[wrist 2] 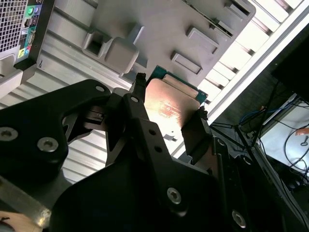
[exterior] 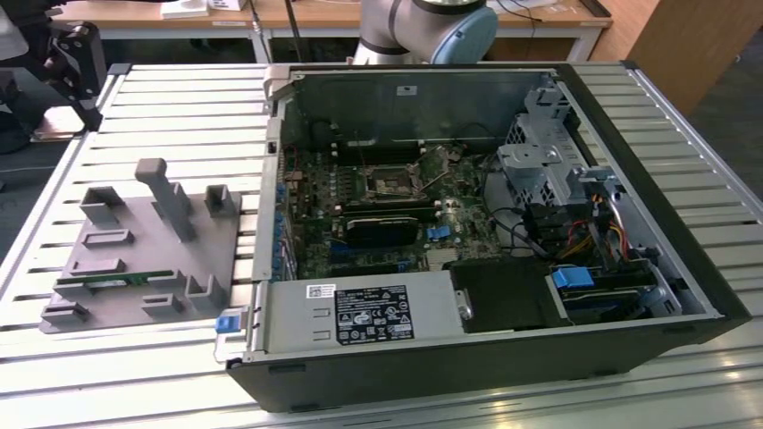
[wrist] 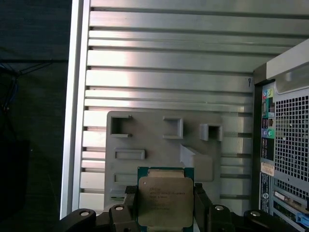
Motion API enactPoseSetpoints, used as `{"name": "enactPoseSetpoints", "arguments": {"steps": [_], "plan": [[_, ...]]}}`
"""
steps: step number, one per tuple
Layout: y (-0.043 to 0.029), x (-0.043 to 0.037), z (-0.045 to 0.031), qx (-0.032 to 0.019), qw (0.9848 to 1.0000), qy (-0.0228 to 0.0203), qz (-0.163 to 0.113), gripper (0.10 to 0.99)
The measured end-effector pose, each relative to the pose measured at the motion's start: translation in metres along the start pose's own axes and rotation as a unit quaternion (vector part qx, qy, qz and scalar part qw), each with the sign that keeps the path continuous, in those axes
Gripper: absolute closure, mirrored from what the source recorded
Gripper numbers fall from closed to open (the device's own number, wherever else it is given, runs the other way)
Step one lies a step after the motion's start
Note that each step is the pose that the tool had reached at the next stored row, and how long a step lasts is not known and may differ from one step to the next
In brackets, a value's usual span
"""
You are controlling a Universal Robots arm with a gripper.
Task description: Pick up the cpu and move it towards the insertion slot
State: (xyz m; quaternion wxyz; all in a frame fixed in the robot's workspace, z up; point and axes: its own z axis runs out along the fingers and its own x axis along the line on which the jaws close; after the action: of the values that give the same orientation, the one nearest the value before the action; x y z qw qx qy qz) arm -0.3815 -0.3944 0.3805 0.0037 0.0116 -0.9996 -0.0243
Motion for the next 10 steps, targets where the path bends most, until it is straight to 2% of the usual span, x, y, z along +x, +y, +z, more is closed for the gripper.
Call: {"name": "enactPoseSetpoints", "arguments": {"steps": [10], "plan": [[-0.0001, -0.0037, -0.0001, 0.0000, 1.0000, 0.0000, 0.000, 0.541]]}}
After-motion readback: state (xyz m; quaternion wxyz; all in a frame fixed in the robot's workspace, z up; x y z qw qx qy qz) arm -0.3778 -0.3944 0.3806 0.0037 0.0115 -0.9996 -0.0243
